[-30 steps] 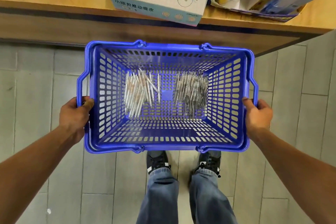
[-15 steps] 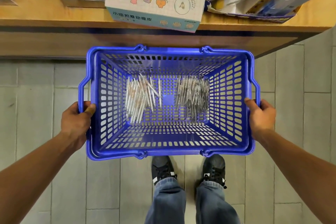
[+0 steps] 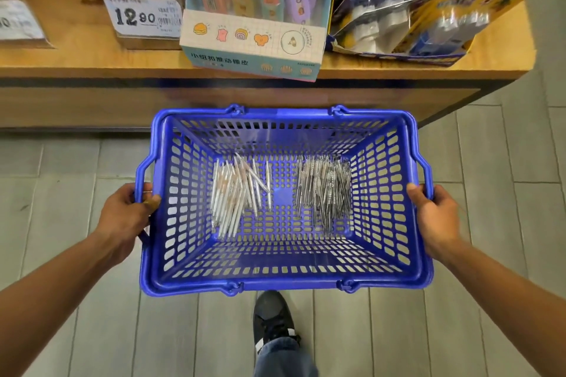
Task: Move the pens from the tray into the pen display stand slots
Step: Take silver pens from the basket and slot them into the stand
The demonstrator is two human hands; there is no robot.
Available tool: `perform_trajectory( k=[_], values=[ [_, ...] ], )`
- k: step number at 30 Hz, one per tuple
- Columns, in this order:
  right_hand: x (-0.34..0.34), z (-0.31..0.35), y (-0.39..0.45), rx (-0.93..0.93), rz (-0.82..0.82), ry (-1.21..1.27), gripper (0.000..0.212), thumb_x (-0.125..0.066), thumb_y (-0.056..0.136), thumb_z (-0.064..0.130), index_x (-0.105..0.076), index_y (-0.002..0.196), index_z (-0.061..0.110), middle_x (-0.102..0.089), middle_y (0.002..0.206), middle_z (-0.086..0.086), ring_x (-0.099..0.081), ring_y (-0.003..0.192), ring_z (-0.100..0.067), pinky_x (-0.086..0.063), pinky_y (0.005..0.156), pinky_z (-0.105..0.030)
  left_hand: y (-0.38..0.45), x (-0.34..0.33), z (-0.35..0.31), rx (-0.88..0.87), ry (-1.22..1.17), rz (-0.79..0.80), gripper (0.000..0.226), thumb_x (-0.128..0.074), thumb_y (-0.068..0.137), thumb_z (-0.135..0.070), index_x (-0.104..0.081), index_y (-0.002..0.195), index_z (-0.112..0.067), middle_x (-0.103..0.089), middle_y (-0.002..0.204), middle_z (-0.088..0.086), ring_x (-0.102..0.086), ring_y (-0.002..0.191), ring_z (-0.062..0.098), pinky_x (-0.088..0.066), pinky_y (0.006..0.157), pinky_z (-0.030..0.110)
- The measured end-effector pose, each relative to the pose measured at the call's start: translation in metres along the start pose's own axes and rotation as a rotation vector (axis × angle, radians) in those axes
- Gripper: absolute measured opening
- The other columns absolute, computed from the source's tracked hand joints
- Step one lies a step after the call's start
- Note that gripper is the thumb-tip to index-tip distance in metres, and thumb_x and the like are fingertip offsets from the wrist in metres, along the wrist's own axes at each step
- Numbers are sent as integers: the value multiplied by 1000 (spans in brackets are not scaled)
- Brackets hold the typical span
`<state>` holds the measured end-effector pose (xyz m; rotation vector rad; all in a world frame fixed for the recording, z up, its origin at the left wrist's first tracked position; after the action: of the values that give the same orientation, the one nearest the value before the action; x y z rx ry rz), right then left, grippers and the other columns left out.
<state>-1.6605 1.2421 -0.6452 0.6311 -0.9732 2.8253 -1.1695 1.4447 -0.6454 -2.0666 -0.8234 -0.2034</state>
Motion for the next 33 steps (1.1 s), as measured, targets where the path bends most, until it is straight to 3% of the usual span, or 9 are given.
perform_trajectory(
  k=[2,6,9,12,15,20,25,29,33],
  values=[
    [-2,-1,2,27,26,6,22,-66,87,42,-56,96,25,-74,83,0,-74,70,-22,-58,71,-43,-4,-2,1,-31,-12,-25,22,-59,97,-12,-55,118,-7,-67,106,22,-64,90,41,-54,68,50],
    [-1,2,3,142,6,-1,16,-66,89,36,-52,94,31,-72,90,-7,-73,72,-27,-59,75,-51,-9,-3,-3,-165,-44,-128,37,-63,94,-10,-49,129,-14,-61,117,21,-61,80,28,-47,56,35],
    [-1,5,4,259,-28,-29,25,-68,89,30,-48,105,32,-69,98,-2,-72,77,-23,-59,75,-50,-16,-7,-8,-328,138,-253,44,-63,93,-11,-48,134,-17,-60,122,17,-63,97,33,-54,81,50],
    [0,8,6,411,-65,-91,44,-69,88,22,-46,124,31,-61,107,9,-66,94,-21,-56,84,-52,-26,-17,-9,-507,424,-420,48,-59,93,-10,-45,139,-5,-52,128,26,-51,116,44,-42,102,55],
    [1,9,9,535,-142,-233,57,-71,85,22,-44,135,23,-52,129,-7,-56,115,-27,-48,97,-51,-31,-24,-9,-560,514,-513,48,-59,92,-10,-46,137,-2,-44,129,28,-45,119,47,-37,103,57],
    [-1,22,-3,743,-294,-449,61,-75,78,32,-47,131,21,-49,126,-7,-43,118,-26,-35,101,-47,-48,-37,-24,-704,577,-625,45,-69,86,-15,-55,128,-6,-49,132,21,-42,120,44,-35,100,54],
    [-31,41,-15,977,-232,-510,28,-73,79,28,-62,104,24,-63,96,6,-53,96,-20,-37,86,-41,-57,-76,-44,-830,413,-379,24,-65,91,-12,-64,115,-6,-62,106,13,-57,91,28,-44,83,41],
    [-98,31,5,705,226,-568,14,-69,86,30,-58,95,26,-63,78,10,-63,78,-14,-46,69,-29,-50,-112,-46,-688,205,-123,8,-61,96,-21,-65,102,-23,-64,98,-7,-57,81,5,-43,71,25],
    [-161,-3,36,424,446,-884,19,-60,93,29,-62,84,11,-61,76,-8,-61,67,-23,-50,67,-32,-32,-150,-37,-447,2,120,9,-58,98,-26,-66,99,-22,-68,101,1,-65,89,19,-52,79,36]
  ],
)
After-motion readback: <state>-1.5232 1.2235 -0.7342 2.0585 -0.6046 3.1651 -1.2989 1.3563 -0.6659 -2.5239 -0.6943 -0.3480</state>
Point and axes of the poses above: each hand's wrist, its own y-axis towards the middle knuckle, its own x-axis out of the back of the hand, z = x × y, the point moved 5 cm from there along y, towards the middle knuckle
